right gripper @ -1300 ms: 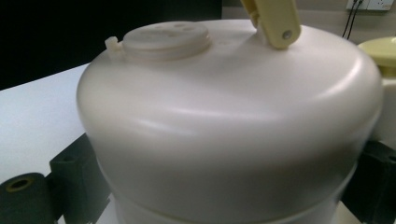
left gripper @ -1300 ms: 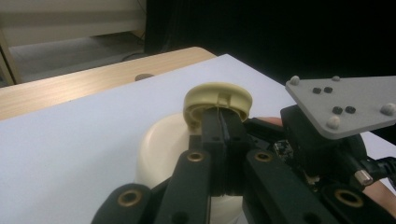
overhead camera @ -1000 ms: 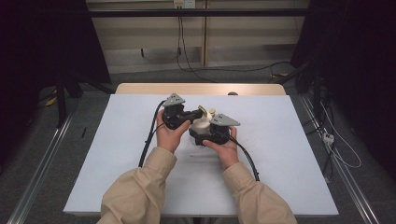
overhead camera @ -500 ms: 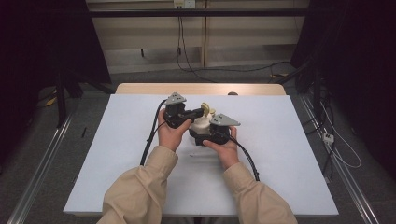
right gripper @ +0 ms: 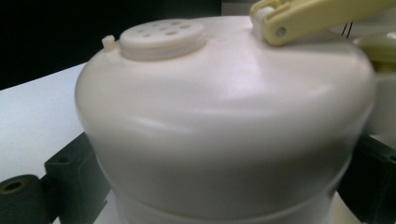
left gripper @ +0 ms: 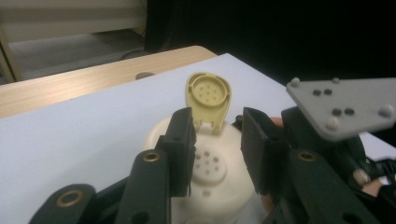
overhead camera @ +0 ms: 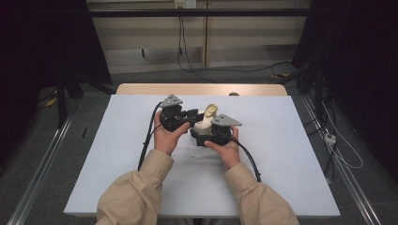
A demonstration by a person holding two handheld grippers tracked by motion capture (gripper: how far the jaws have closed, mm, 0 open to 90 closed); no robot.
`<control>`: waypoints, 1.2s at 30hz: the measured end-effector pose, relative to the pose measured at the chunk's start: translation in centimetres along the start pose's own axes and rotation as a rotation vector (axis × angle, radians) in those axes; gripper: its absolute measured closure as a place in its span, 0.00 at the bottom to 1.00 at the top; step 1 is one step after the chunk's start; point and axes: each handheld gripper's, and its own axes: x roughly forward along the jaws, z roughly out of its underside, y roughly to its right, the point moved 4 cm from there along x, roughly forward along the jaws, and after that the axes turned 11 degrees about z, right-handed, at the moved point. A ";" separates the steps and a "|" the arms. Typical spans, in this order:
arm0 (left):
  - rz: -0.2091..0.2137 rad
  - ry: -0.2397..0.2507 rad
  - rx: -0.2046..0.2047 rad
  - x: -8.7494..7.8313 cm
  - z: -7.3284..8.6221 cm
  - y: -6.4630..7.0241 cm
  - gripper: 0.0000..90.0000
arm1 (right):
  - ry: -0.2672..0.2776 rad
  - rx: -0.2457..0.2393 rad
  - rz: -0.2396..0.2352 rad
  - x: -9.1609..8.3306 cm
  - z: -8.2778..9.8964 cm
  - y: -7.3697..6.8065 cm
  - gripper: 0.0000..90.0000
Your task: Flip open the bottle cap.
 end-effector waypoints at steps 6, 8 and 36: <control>-0.014 -0.021 -0.005 -2.1 1.6 -0.4 0.36 | -0.060 0.022 -0.001 -0.6 0.4 0.2 0.02; -0.021 -0.015 -0.010 -2.6 2.1 -0.5 0.27 | -0.065 0.006 -0.001 -0.9 0.5 0.2 0.03; -0.070 -0.037 -0.003 -10.7 9.4 -2.6 0.06 | -0.029 -0.002 -0.012 -10.1 1.8 2.7 0.04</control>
